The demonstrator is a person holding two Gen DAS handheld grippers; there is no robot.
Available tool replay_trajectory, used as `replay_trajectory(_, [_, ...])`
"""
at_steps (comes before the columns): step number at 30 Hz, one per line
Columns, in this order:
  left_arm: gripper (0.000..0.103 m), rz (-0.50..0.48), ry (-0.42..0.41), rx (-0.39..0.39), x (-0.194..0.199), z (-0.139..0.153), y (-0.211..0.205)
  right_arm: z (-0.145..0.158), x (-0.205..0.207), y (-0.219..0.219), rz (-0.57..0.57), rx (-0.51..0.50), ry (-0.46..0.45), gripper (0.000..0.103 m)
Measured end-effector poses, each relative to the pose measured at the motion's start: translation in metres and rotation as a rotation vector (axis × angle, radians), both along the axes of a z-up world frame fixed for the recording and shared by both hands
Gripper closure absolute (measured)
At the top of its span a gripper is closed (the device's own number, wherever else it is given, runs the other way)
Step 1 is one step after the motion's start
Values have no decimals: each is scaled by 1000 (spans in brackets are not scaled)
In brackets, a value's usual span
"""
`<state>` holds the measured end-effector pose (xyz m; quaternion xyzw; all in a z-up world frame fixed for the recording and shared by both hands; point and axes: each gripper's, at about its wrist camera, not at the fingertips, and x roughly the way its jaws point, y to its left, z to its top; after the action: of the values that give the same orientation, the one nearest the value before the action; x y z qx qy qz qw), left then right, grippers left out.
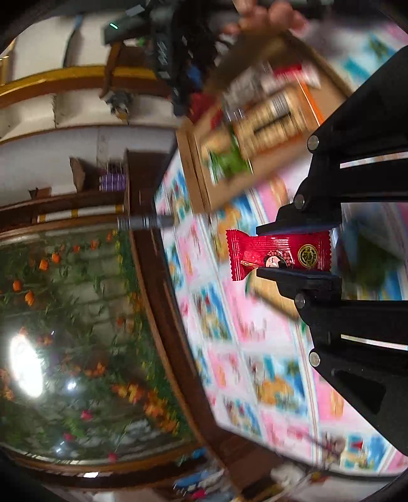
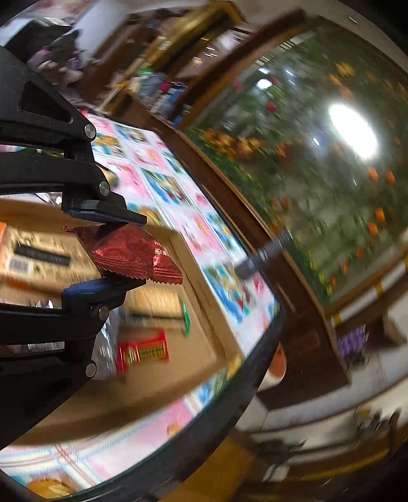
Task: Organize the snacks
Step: 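Carry both snacks into the box and open both tools to release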
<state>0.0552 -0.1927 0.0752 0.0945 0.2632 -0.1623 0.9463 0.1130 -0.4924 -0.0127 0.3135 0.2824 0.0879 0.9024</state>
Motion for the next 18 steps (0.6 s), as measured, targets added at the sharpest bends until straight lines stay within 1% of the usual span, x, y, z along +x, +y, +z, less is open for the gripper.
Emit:
replay_trajectory(3, [85, -80, 52, -51, 3, 0, -26, -6, 0, -21, -72, 31, 42, 70])
replay_trajectory(6, [85, -171, 143, -105, 6, -8, -54, -13, 4, -34, -100, 47, 89, 70])
replay_trajectory(9, [85, -231, 204, -107, 1, -21, -77, -21, 11, -36, -89, 56, 140, 70])
replay_trajectory(12, [85, -268, 223, -81, -2, -28, -90, -24, 13, -35, -72, 58, 163, 70])
replay_trajectory(18, [85, -280, 269, -85, 6, -35, -105, -28, 16, -30, -57, 44, 187, 70])
